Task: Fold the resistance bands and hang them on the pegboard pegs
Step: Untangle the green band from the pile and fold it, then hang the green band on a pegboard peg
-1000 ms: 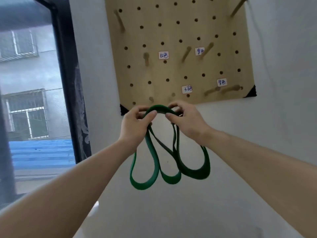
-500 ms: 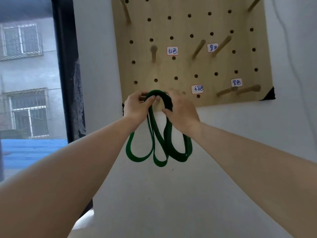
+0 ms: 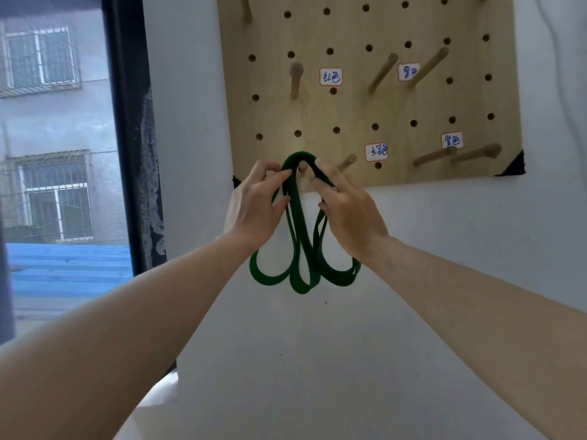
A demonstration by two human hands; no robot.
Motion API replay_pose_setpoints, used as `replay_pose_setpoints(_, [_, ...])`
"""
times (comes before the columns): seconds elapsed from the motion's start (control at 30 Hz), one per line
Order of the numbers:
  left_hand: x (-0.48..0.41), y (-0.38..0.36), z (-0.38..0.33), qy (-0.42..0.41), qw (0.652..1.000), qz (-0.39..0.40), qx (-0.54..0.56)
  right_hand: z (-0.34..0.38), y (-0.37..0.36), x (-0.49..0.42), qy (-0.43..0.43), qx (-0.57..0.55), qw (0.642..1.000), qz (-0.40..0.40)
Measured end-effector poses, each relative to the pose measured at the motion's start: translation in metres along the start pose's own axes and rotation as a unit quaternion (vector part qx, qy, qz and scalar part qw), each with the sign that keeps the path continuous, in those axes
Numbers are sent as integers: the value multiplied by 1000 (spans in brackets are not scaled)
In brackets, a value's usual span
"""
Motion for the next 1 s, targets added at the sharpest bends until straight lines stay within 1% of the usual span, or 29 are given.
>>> replay_pose_setpoints(0.1, [-7, -12, 8, 23, 996, 69, -42, -7, -12, -4, -39, -4, 998, 55])
replay_pose_setpoints(0.17, [-11, -23, 16, 57, 988, 134, -52, -12, -20, -8, -70, -15, 990, 119])
replay_pose_setpoints(0.23, [-13, -33, 21, 78, 977, 189, -60, -19, -29, -13, -108, -42, 975, 190])
replay_pose_setpoints(0.33, [-12, -37, 22, 89, 969, 223, -55, -23, -32, -15, -129, -68, 957, 250])
replay_pose_setpoints(0.43, [1, -33, 23, 91, 970, 223, -35, -23, -27, -8, -126, -70, 955, 258])
replay_pose_setpoints(0.6, [42, -10, 10, 77, 977, 198, 8, -12, -13, 24, -106, -67, 960, 252])
replay_pose_setpoints(0.67, [66, -3, 0, 80, 974, 210, 35, -1, -3, 45, -92, -90, 964, 235])
replay_pose_setpoints(0.73, [99, -1, -11, 86, 966, 242, 43, 12, 7, 74, -75, -115, 967, 216])
replay_pose_setpoints(0.8, [145, -6, -19, 111, 944, 307, 43, 27, 9, 116, -81, -152, 957, 232])
replay_pose_setpoints(0.9, [233, -17, -34, 140, 898, 415, 38, 53, 5, 197, -108, -206, 922, 310])
replay_pose_setpoints(1.0, [332, -29, -54, 178, 851, 490, 66, 79, -6, 291, -147, -218, 877, 403])
Point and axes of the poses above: each hand's wrist, its own x-axis away from the middle knuckle, its own y-axis out of the back of the hand, z = x × y, the point moved 8 cm from there along -x, towards the middle knuckle, and after that the axes turned 3 degrees about y, right-handed, at the moved point
